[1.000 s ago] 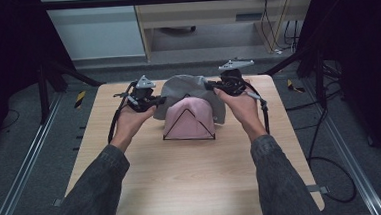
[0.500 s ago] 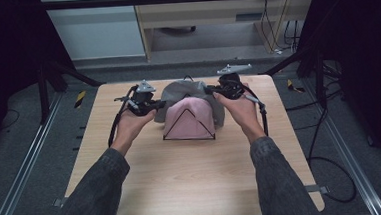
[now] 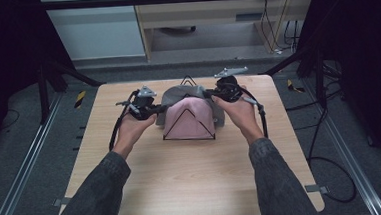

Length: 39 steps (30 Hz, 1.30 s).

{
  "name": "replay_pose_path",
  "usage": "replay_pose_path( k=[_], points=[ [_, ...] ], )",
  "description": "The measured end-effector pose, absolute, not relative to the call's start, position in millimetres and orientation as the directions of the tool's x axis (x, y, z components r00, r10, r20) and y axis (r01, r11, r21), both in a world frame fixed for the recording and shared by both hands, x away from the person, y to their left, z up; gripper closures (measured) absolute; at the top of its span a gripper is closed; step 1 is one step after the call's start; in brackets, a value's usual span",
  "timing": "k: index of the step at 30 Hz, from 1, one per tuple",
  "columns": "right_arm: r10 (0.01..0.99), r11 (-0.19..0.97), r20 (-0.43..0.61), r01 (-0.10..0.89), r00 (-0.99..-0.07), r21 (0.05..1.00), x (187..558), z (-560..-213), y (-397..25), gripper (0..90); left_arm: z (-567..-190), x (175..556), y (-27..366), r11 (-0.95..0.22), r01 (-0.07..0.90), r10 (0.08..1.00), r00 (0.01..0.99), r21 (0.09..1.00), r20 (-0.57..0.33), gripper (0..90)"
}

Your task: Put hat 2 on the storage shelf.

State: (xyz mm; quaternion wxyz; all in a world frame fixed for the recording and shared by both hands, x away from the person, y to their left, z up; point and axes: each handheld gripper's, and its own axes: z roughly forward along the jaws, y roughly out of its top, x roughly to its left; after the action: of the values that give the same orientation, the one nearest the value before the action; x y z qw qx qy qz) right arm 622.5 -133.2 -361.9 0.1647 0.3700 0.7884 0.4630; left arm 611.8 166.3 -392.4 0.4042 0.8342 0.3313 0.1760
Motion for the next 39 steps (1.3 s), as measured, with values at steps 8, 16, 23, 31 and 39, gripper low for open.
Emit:
replay_pose_path(
  k=[8,16,23,31,39],
  points=[
    [0.739,0.299,0.089,0.444,-0.668,0.845,621,-367,-132,85.8,-397,611,168,-0.454,0.418,0.699,0.715,0.787,0.024,87.3],
    [0.736,0.299,0.095,0.448,-0.67,0.842,621,-369,-131,85.5,-400,612,173,-0.444,0.439,0.716,0.698,0.781,0.015,87.4],
    [0.746,0.305,0.091,0.46,-0.66,0.834,623,-372,-131,83.2,-407,613,174,-0.454,0.462,0.721,0.693,0.762,0.01,87.3],
    [0.748,0.302,0.094,0.463,-0.658,0.834,622,-374,-133,79.5,-412,613,177,-0.447,0.471,0.725,0.689,0.761,-0.001,86.8],
    [0.765,0.311,0.068,0.459,-0.641,0.832,617,-369,-139,66.7,-413,611,180,-0.428,0.472,0.731,0.682,0.771,-0.013,84.1]
  ],
)
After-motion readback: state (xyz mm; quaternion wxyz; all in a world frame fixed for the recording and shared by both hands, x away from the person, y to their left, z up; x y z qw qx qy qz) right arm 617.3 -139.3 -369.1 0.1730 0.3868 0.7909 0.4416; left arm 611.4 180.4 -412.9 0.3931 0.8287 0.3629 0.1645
